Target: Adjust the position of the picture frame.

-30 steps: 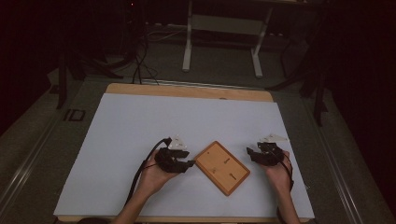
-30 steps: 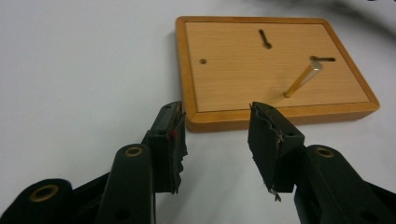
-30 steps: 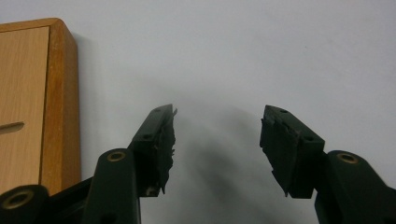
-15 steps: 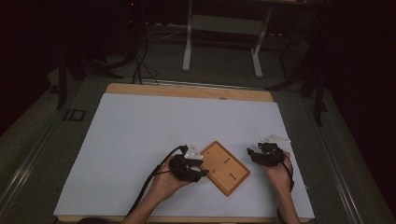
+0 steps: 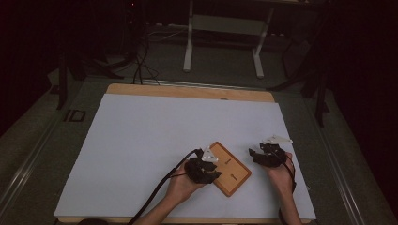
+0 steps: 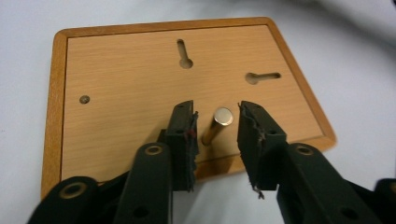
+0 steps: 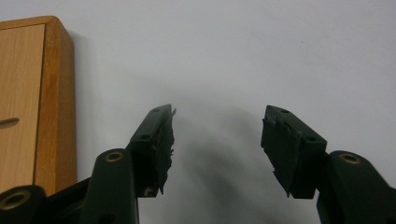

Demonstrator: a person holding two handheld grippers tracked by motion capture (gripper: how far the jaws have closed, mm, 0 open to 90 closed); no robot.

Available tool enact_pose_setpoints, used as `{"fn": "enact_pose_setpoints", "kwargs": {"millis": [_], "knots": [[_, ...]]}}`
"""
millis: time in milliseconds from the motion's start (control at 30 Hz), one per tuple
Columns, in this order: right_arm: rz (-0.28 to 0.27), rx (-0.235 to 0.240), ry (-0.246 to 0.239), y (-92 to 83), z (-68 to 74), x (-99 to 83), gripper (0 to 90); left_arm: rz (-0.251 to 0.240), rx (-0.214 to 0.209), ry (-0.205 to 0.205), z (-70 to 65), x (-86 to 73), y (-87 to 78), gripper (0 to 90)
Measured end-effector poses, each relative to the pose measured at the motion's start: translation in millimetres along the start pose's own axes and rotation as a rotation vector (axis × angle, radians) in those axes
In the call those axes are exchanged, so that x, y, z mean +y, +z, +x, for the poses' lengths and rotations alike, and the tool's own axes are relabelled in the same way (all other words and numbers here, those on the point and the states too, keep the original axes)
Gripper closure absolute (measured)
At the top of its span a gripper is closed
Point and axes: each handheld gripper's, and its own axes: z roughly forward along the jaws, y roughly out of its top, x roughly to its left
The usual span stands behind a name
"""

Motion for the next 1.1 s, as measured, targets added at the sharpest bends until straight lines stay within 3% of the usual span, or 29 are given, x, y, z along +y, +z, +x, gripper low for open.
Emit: {"fn": "enact_pose_setpoints", "kwargs": {"millis": [133,333,467,567,733,1100], "knots": [[0.002,-0.001,0.000,0.1,-0.7,-0.4,43.0,0.001,0.008,-0.017,0.8,-0.8,5.1,73.7],[0.003,0.000,-0.003,0.6,0.0,-0.3,43.0,-0.003,0.012,-0.009,-0.9,-2.0,8.2,80.5],[0.001,0.000,-0.004,0.9,0.5,-0.3,43.0,-0.004,0.039,0.041,-3.6,-2.1,7.4,83.6],[0.002,0.000,-0.004,1.1,0.3,-0.4,43.0,-0.005,0.037,0.064,-3.0,-2.2,7.0,84.2],[0.000,-0.002,-0.003,0.6,-0.3,-0.3,43.0,-0.009,0.023,0.088,0.6,-2.6,4.7,84.5],[0.003,-0.001,-0.007,1.6,-0.1,-0.6,42.9,-0.071,0.017,0.136,16.1,7.3,-16.5,84.8]]}}
